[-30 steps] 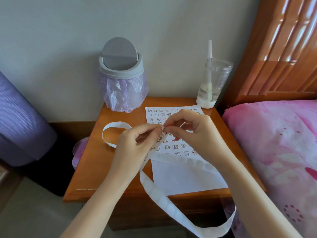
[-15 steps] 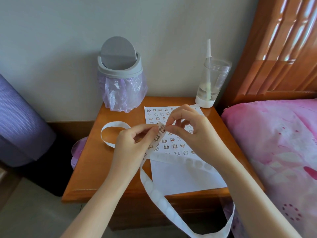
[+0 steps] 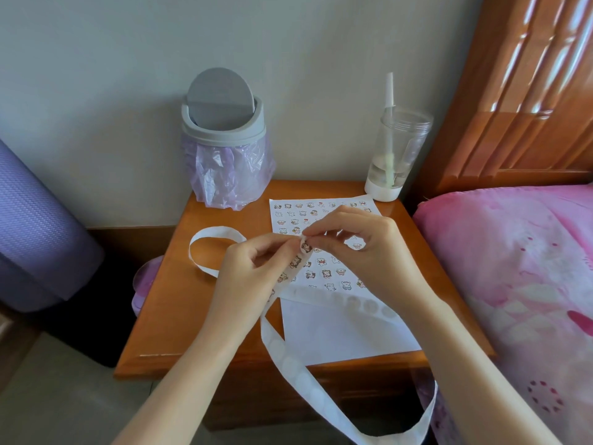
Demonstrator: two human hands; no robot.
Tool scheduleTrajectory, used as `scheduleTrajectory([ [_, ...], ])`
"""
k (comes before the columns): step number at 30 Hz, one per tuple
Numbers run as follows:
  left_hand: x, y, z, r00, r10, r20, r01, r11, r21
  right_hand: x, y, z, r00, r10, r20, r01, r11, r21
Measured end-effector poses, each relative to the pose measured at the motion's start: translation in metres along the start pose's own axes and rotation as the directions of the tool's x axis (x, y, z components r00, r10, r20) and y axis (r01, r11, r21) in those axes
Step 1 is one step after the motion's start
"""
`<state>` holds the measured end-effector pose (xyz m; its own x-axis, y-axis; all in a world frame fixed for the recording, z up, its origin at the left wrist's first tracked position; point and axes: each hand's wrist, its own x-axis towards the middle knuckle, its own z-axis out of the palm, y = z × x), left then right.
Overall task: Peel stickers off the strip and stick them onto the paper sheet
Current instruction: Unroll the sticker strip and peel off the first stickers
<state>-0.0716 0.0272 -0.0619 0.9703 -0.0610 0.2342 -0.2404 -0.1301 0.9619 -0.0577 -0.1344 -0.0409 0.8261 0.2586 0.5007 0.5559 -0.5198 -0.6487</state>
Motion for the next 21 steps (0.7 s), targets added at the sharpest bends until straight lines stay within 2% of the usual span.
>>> scheduleTrajectory([
  [7, 0.0007, 0.002, 0.0001, 1.0, -0.012, 0.015, 0.013, 1.0, -0.014, -0.0011, 0.0029, 0.0007, 0.997, -0.076, -0.023, 0.074, 0.996, -0.046],
  [16, -0.0007, 0.0005, 0.0007, 0.999, -0.015, 0.033, 0.014, 1.0, 0.027, 0.0021, 0.0009, -0.0006, 0.993, 0.068, 0.098, -0.071, 0.997, 0.028],
  [21, 0.0002, 0.0013, 0.0017, 0.998, -0.057, -0.007, 0.056, 0.997, -0.043, 0.0029, -0.0014, 0.0029, 0.993, 0.068, 0.1, -0.062, 0.996, -0.057],
])
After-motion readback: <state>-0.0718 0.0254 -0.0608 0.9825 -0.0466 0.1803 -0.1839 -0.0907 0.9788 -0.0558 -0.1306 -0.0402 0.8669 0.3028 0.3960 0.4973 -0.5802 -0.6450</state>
